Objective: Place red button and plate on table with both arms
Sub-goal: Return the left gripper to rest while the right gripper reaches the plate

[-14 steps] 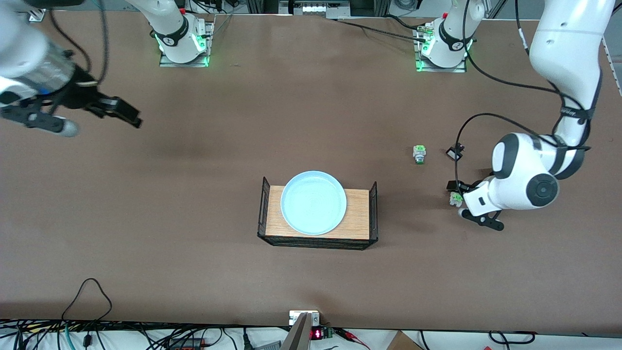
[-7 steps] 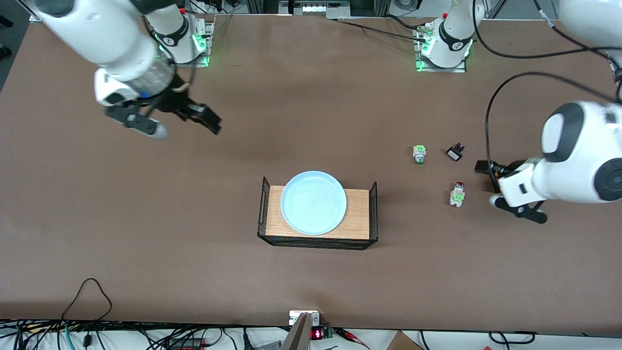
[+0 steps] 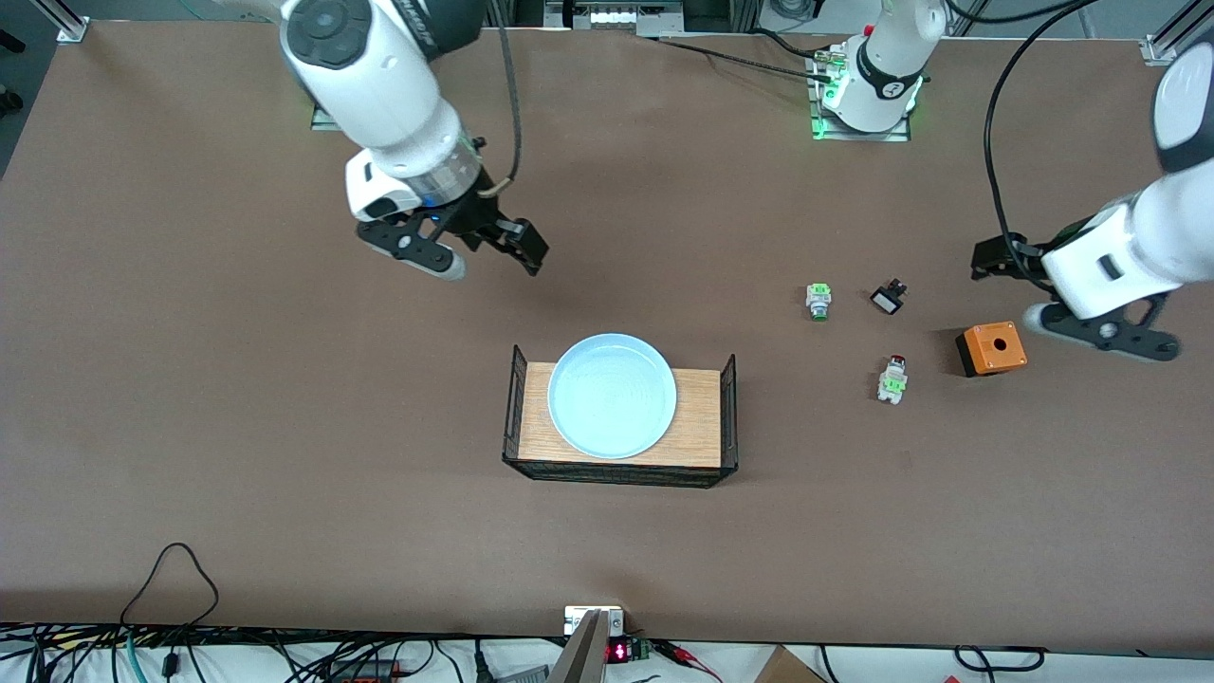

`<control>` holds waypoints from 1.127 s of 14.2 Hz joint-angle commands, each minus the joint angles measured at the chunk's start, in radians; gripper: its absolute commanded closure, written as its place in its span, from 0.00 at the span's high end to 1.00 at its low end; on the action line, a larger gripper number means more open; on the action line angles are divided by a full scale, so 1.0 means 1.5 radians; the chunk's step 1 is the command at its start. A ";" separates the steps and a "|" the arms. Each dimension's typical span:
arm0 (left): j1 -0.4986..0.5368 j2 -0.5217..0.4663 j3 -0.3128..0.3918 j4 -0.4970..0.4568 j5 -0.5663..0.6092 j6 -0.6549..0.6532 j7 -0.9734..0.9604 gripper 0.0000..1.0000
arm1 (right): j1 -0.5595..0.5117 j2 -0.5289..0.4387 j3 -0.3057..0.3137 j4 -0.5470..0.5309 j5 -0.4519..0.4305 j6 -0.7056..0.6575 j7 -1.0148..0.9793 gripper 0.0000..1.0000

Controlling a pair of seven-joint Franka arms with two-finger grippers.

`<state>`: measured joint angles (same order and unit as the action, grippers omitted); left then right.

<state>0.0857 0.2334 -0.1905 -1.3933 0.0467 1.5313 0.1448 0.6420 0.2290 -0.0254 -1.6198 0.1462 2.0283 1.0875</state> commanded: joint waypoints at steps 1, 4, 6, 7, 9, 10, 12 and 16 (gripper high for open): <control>-0.016 -0.135 0.049 -0.214 0.004 0.204 -0.009 1.00 | 0.016 0.034 -0.010 0.009 0.007 0.022 0.097 1.00; -0.030 -0.192 0.091 -0.292 0.004 0.204 -0.010 1.00 | 0.021 0.080 -0.010 0.029 0.009 0.075 0.187 1.00; -0.039 -0.209 0.108 -0.301 0.001 0.188 -0.011 1.00 | 0.018 0.103 -0.012 0.032 0.009 0.127 0.216 1.00; -0.038 -0.208 0.106 -0.293 -0.002 0.168 -0.011 1.00 | 0.018 0.113 -0.012 0.035 0.009 0.150 0.219 1.00; -0.037 -0.199 0.106 -0.254 -0.011 0.095 -0.009 1.00 | 0.018 0.142 -0.012 0.058 0.009 0.174 0.222 1.00; -0.036 -0.198 0.106 -0.246 -0.012 0.088 -0.010 1.00 | 0.018 0.157 -0.012 0.074 0.009 0.175 0.229 1.00; -0.035 -0.196 0.106 -0.246 -0.013 0.087 -0.012 1.00 | 0.018 0.186 -0.012 0.100 0.009 0.185 0.236 1.00; -0.034 -0.193 0.106 -0.245 -0.013 0.084 -0.045 1.00 | 0.020 0.228 -0.012 0.104 0.009 0.248 0.237 1.00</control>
<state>0.0468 -0.0613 -0.0446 -1.7796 0.0402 1.6804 0.1019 0.6594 0.5234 -0.0355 -1.4997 0.1464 2.3644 1.4251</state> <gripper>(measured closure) 0.000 0.000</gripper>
